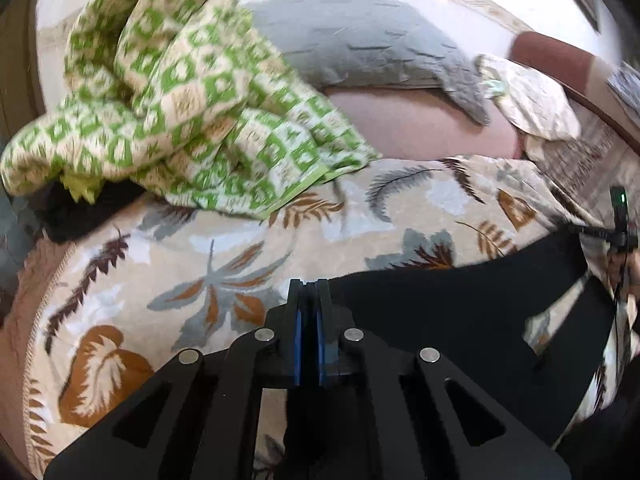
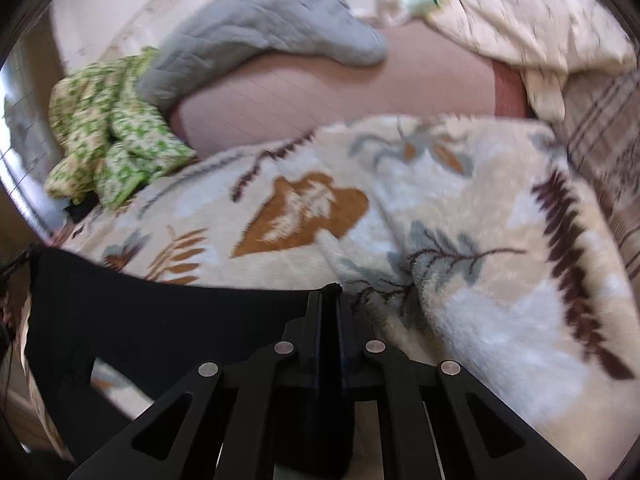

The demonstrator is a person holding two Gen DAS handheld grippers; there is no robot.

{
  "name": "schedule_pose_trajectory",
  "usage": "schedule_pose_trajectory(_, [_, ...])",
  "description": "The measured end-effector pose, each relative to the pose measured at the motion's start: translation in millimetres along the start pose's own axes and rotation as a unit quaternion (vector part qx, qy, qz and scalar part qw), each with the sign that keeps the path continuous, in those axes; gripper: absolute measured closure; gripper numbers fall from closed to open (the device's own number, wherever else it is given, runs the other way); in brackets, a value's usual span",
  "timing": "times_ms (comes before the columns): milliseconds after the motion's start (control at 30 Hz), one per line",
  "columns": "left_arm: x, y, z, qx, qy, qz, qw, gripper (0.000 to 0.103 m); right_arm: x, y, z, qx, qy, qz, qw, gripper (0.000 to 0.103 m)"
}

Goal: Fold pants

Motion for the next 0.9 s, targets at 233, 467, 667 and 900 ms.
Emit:
schedule_pose_trajectory(233, [54,58,4,-0.062,-0.003,0.014,0.9980,0.100,66,34,-35,0.089,-0.014,0.014,0.996,0.098])
schedule_pose_trajectory(467, [101,138,-7,-0.068,0.005,-0.004,0.9977,0.099,105,96,-57,0.144,-0.037,-0.026,0.989,0.099])
schedule_pose_trajectory(667, [123,176,-31,0.039,0.019,-0.003,0.9990,0.084,116,129,-53,0.142,-0.045,-0.063,0.987,0.092])
schedule_pose_trajectory(900, [171,139,-14,0.137,0.069,0.075,0.9853,0.060,150,108,-29,0.088,0.010,0.011,0.996,0.078])
Point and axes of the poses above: each gripper's, at about its wrist camera, not at the fingertips, and x roughly against the way its jaws point, z to its right, y to its underside, the point moved 6 cm from there along -x, roughly the way its jaws point, and after that the axes turned 12 degrees about x, right-handed, at the moved point
